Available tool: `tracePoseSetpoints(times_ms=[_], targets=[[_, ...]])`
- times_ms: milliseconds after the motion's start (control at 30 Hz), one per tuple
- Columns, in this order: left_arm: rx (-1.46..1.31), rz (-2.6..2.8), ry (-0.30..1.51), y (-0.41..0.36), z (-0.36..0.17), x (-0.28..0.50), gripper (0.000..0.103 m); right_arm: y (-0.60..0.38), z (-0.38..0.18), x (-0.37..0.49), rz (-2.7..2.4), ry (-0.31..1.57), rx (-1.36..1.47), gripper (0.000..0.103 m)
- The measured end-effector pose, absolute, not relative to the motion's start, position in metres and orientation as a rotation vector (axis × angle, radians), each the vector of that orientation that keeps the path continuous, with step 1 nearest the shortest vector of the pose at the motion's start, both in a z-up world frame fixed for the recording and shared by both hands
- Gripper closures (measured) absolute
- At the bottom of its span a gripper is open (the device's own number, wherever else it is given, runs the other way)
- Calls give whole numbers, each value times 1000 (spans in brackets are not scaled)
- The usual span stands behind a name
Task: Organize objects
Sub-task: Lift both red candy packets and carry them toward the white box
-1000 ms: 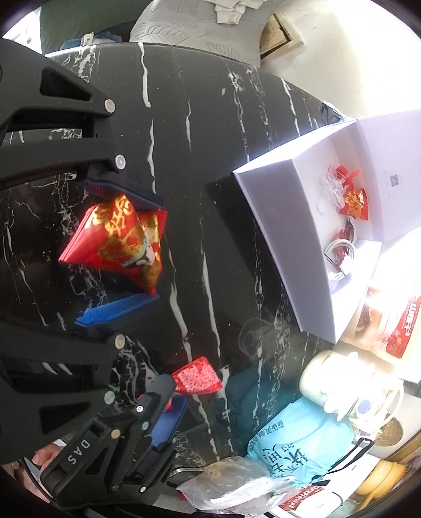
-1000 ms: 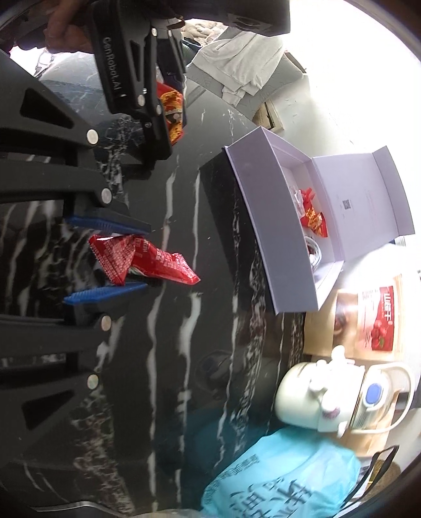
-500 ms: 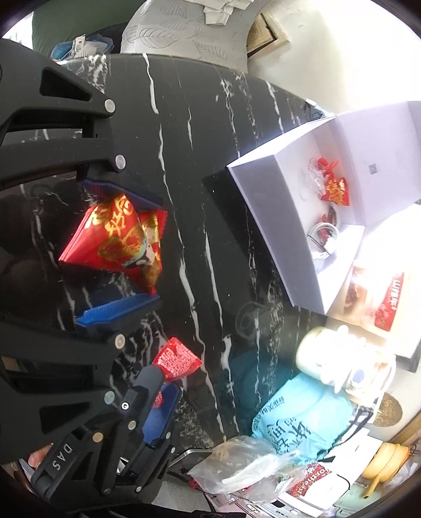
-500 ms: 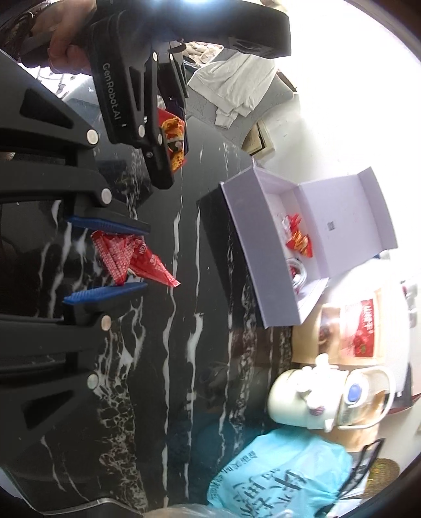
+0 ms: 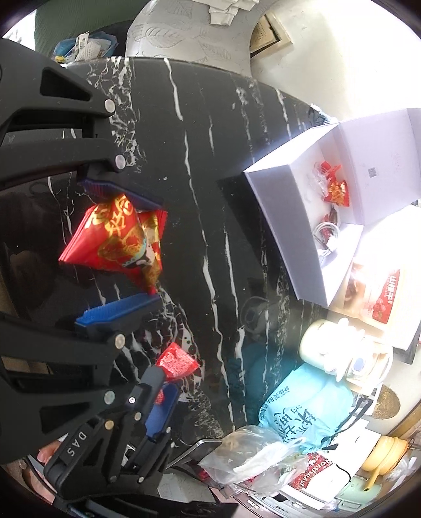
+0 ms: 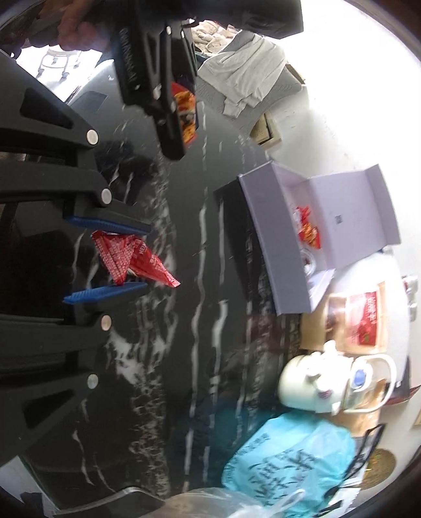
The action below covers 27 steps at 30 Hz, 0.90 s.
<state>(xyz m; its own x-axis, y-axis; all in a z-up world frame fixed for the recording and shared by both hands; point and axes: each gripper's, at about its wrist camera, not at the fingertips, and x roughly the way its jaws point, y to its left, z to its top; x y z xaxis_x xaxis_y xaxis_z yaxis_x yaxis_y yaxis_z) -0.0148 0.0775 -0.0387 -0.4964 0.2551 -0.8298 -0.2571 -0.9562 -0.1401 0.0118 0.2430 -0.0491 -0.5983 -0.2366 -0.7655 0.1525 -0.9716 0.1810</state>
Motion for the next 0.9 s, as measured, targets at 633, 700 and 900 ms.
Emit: tracePoseSetpoints(times_ms=[633,700,900], targets=[[-1520,2369,49,80,-65,-40,51,230,-67,3,-2603,140,1426,76],[-1521,2366,54,81,-65,-40,51,233,-67,1,-2588,116,1415,76],[-1530,2345,43,83,-65,-44,51,242,-67,-8,-2507,-56,1371,77]])
